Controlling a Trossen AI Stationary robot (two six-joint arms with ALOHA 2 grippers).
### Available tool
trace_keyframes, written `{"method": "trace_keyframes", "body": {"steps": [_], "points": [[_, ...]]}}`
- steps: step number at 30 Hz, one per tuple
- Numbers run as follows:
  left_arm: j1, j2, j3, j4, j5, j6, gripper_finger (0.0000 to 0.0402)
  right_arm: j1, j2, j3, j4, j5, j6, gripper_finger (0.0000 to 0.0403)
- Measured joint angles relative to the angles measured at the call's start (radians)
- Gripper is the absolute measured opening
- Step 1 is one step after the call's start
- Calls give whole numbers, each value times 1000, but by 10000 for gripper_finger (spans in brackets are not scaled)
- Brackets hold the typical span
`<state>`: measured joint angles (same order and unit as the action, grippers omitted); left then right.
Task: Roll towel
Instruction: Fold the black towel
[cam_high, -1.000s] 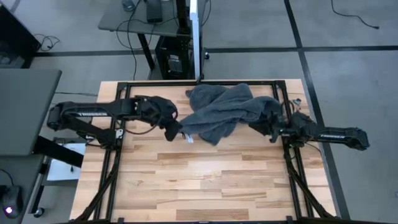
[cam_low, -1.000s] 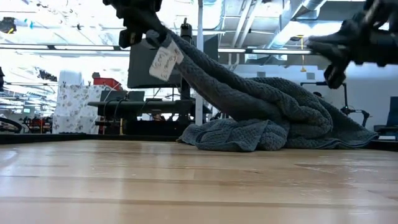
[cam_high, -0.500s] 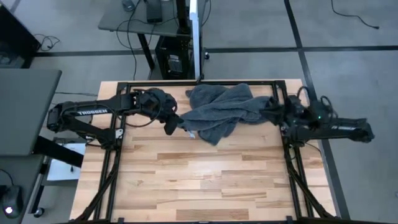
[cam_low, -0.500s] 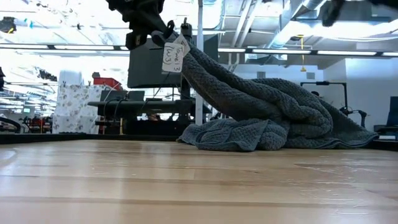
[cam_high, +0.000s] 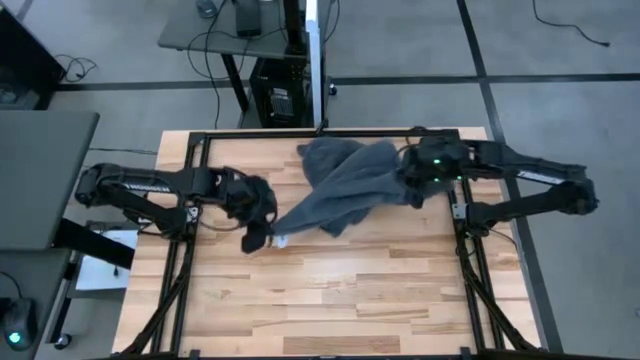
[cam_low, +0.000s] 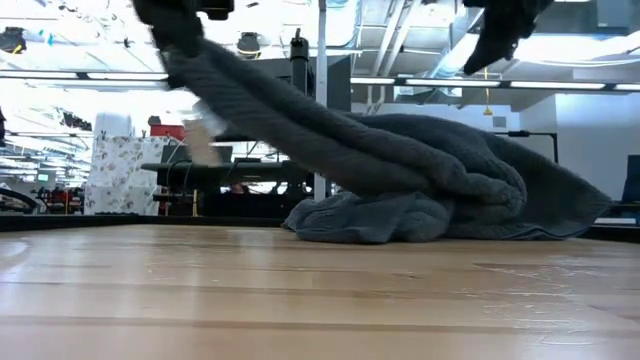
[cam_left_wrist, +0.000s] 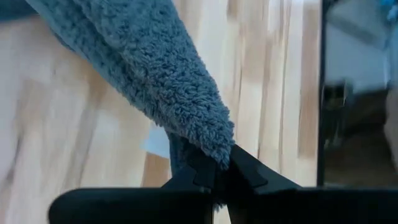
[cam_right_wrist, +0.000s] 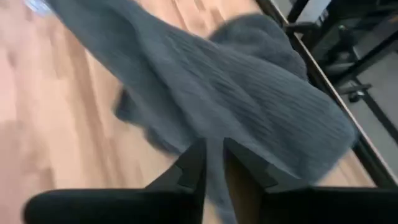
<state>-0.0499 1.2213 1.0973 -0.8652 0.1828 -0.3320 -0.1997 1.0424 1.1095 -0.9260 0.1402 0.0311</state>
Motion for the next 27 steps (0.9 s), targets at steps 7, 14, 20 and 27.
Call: {"method": "trace_keyframes", "body": {"steps": [7,14,20,27], "points": [[-25,0,0,-26,-57,-16,0,5,166,0,26,-2,-160,192],[-24,0,0,-28,-62,6,0,61,297,0,41,-9,-212,243],[-17,0,0,-28,-62,53,0,106,356,1,-14,-7,-152,227],[50,8,0,-107,-69,79,0,122,390,18,-126,44,-27,54]]}}
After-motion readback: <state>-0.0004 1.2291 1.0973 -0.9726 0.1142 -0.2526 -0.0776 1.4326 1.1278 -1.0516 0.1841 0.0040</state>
